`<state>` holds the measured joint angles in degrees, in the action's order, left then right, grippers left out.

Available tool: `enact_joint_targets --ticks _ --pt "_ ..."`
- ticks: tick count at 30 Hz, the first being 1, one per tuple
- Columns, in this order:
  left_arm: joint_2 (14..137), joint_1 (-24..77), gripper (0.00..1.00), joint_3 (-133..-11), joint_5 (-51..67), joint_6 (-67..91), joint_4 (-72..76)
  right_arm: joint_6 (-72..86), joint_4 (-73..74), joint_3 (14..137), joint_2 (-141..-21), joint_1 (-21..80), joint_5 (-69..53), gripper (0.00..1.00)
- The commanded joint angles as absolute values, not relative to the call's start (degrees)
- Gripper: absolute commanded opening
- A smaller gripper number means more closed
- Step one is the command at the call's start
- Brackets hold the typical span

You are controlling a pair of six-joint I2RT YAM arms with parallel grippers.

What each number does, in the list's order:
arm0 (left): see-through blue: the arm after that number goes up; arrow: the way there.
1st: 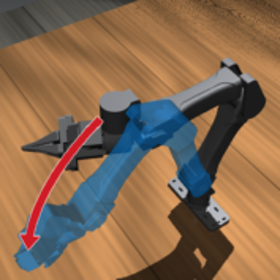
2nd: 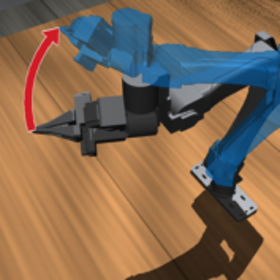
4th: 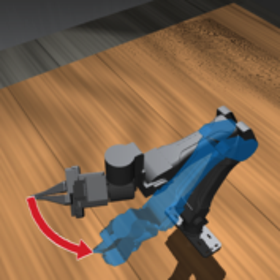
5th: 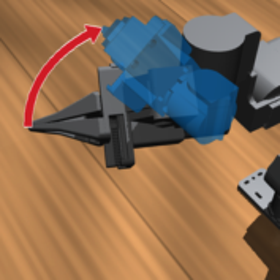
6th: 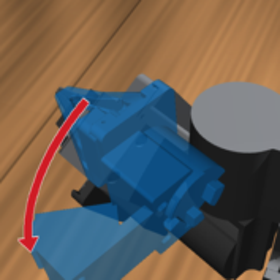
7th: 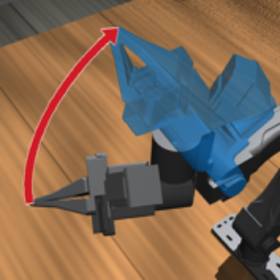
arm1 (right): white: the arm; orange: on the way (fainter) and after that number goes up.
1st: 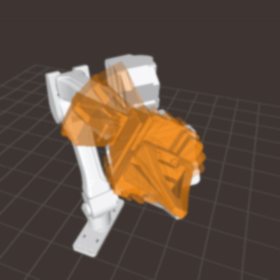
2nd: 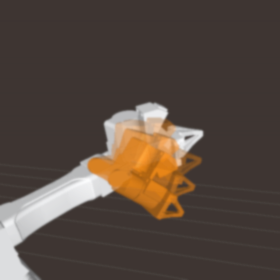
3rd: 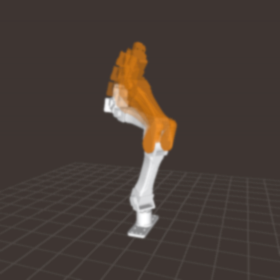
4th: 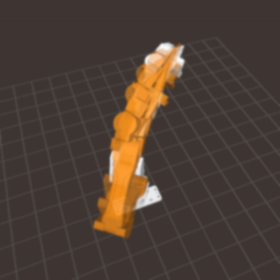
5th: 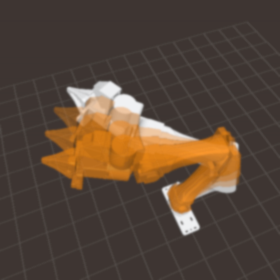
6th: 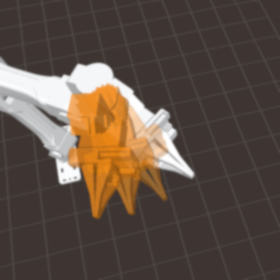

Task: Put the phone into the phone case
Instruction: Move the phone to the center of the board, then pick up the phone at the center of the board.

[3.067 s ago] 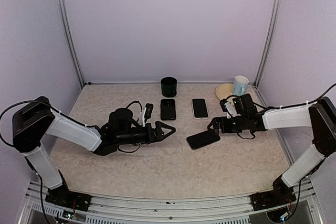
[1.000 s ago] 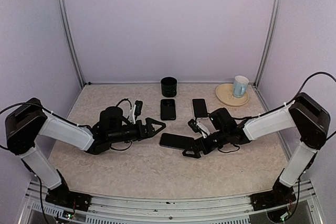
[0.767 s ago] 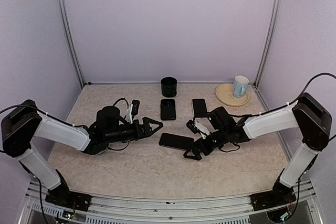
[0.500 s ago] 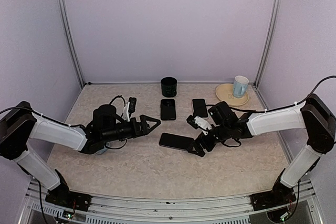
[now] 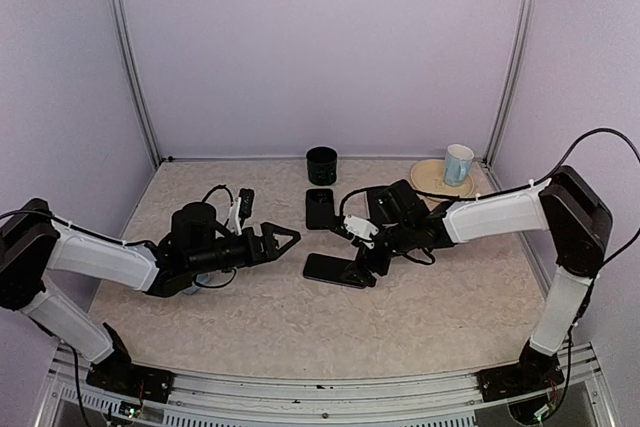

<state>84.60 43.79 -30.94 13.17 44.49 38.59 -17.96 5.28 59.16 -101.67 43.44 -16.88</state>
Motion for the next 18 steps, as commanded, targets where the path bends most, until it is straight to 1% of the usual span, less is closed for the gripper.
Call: enact_joint_targets --ticks 1,8,18 --pt "81.4 43.6 0.99 -29.9 11.5 42.9 36.8 -23.8 5.8 61.8 -106.4 43.7 -20.8 1.0" --pt "79.0 43.3 0.99 -28.7 10.3 42.5 35.7 -26.8 5.8 63.9 -110.5 43.6 -22.5 1.0" --pt "79.2 43.4 0.99 -28.2 10.1 43.0 36.1 -28.5 6.7 65.2 -114.3 43.1 -22.1 1.0"
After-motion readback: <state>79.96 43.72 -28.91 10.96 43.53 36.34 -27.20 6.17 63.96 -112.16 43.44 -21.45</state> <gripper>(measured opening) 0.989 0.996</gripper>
